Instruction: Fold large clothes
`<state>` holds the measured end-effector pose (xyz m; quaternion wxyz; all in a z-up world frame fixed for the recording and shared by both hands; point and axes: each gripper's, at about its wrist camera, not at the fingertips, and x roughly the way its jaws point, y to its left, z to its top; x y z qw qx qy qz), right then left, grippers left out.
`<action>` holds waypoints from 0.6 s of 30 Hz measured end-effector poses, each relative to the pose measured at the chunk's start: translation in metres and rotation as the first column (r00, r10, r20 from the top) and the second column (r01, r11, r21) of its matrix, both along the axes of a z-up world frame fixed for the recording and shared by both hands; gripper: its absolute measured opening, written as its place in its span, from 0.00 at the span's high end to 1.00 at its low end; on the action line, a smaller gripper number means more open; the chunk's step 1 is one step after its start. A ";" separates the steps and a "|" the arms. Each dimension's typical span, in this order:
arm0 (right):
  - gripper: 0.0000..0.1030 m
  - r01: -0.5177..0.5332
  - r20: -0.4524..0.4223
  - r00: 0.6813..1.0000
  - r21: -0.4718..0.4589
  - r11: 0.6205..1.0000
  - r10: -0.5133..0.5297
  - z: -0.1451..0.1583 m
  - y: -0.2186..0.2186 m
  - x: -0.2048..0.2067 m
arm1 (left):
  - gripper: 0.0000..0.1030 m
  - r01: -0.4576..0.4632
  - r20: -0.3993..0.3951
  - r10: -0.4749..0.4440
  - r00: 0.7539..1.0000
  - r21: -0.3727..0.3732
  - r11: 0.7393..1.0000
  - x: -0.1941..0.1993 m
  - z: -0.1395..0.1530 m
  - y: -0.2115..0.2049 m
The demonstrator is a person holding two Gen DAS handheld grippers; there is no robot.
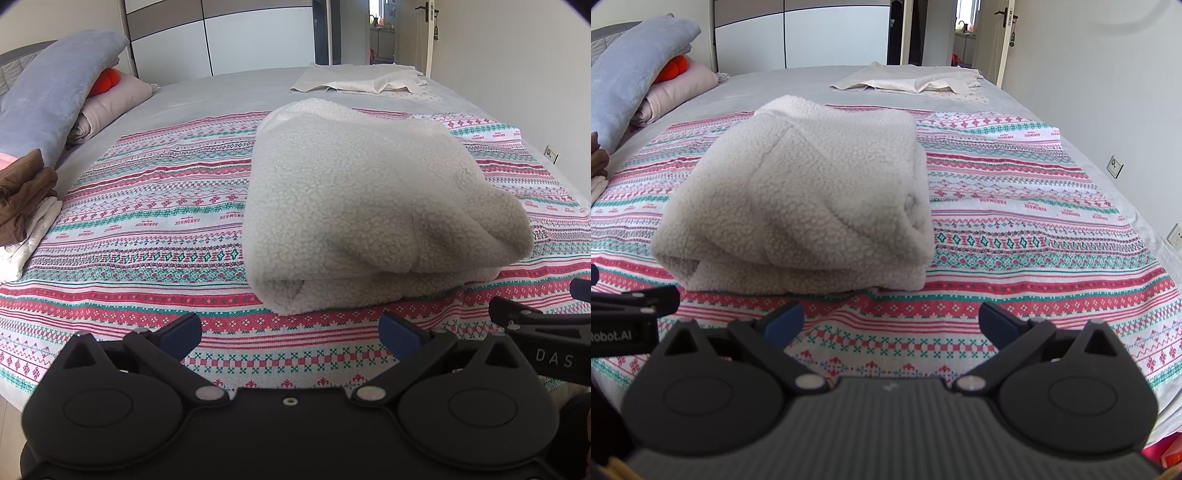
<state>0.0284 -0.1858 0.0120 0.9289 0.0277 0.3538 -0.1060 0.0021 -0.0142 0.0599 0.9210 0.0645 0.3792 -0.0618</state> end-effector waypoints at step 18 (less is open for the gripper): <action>0.00 0.001 0.000 1.000 0.002 1.000 -0.001 -0.001 -0.001 0.000 | 0.00 0.008 -0.003 -0.008 1.000 -0.001 1.000 0.000 -0.001 -0.001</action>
